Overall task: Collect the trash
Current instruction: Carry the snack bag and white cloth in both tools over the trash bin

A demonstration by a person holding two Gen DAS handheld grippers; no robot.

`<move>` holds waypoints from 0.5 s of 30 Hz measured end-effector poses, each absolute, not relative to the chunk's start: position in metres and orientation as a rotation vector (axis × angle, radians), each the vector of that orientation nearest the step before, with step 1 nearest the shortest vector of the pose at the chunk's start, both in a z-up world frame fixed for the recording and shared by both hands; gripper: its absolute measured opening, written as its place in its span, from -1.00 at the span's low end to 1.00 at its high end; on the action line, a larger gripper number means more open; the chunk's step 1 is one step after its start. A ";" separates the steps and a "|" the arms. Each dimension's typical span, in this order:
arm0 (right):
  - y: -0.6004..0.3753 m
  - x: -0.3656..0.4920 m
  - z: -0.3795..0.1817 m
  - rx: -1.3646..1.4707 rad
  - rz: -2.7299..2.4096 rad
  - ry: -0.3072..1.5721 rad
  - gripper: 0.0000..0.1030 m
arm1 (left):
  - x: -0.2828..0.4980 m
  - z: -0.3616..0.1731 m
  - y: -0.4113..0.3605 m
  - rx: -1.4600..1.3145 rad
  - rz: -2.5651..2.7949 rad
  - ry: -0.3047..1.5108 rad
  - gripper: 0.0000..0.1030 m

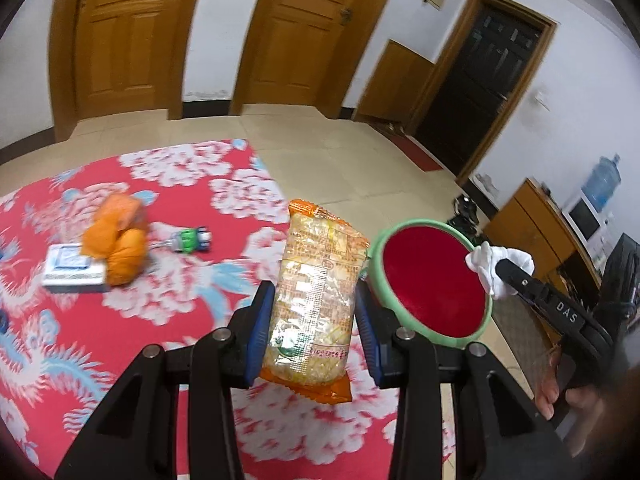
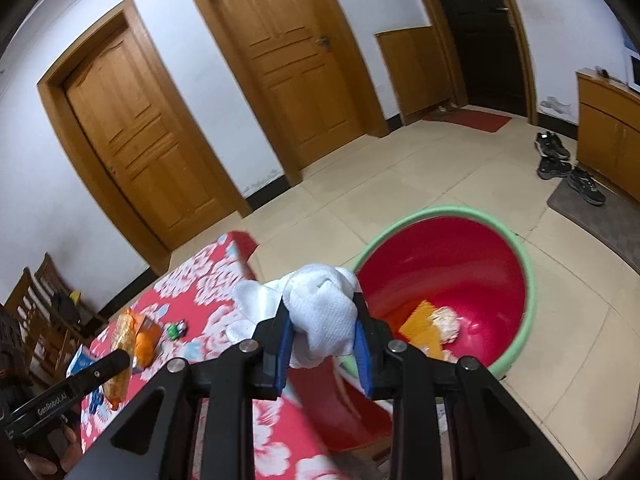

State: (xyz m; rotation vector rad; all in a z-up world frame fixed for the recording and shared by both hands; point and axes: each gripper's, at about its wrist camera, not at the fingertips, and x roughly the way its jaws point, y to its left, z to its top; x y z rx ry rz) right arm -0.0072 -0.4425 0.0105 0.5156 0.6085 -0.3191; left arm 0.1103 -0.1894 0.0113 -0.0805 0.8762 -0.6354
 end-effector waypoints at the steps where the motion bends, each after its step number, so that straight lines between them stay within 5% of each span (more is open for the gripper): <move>1: -0.450 -0.010 0.009 0.524 -0.329 0.603 -0.43 | 0.110 0.011 -0.197 -0.068 -0.644 0.875 -0.22; 15: -0.508 -0.024 -0.024 0.600 -0.423 0.614 -0.42 | 0.110 -0.018 -0.303 0.048 -0.801 0.925 -0.22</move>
